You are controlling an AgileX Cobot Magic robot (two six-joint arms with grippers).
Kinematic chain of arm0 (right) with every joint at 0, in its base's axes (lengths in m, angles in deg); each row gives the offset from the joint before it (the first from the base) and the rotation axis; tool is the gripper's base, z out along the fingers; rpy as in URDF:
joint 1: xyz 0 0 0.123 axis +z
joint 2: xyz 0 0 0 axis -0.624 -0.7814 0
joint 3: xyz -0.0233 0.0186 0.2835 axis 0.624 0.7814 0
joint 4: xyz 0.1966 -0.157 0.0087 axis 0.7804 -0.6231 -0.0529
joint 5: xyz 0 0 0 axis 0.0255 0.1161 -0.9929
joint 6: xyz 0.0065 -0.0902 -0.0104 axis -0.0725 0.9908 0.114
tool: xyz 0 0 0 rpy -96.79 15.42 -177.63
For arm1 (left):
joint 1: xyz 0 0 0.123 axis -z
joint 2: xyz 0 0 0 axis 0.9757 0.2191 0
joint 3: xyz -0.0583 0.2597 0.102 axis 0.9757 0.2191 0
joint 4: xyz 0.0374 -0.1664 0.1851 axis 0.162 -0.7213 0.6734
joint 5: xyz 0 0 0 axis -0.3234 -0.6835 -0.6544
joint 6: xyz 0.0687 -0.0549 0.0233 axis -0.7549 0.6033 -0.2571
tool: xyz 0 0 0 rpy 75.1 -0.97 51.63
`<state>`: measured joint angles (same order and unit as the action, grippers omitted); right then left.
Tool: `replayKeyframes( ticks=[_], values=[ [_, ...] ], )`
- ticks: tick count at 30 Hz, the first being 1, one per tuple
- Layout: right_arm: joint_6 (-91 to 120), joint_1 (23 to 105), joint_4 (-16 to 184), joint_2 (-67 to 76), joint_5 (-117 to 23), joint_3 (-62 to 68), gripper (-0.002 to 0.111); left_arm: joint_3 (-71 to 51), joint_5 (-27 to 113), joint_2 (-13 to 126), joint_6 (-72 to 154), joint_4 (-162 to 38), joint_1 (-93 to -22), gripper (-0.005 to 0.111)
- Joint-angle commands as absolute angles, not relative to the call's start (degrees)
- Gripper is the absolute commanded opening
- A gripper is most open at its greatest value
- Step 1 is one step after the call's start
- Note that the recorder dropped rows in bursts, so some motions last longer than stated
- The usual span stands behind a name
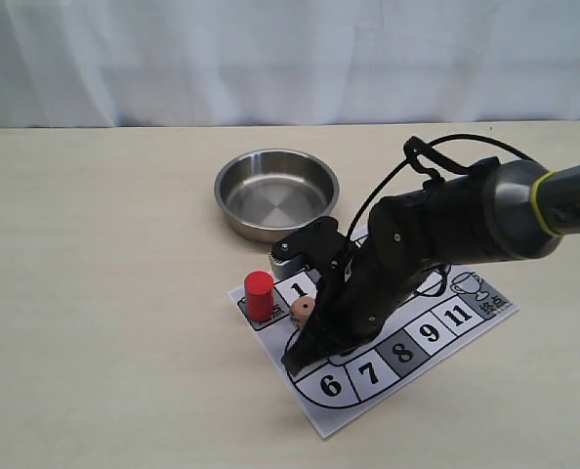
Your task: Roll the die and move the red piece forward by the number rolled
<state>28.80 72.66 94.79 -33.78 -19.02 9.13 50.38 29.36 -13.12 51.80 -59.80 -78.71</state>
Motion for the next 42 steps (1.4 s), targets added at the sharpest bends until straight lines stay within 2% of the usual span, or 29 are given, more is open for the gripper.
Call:
replayKeyframes(
  ticks=[1, 42],
  values=[
    [28.92, 72.71, 94.05, -33.95, -22.68, 9.2, 0.004, 50.51, 29.92, -13.18, 52.07, -59.77, -78.7, 0.0],
    [27.69, 72.71, 93.39, -33.78, -19.57, 9.2, 0.004, 50.51, 30.04, -13.18, 52.07, -59.77, -78.7, 0.0]
  ],
)
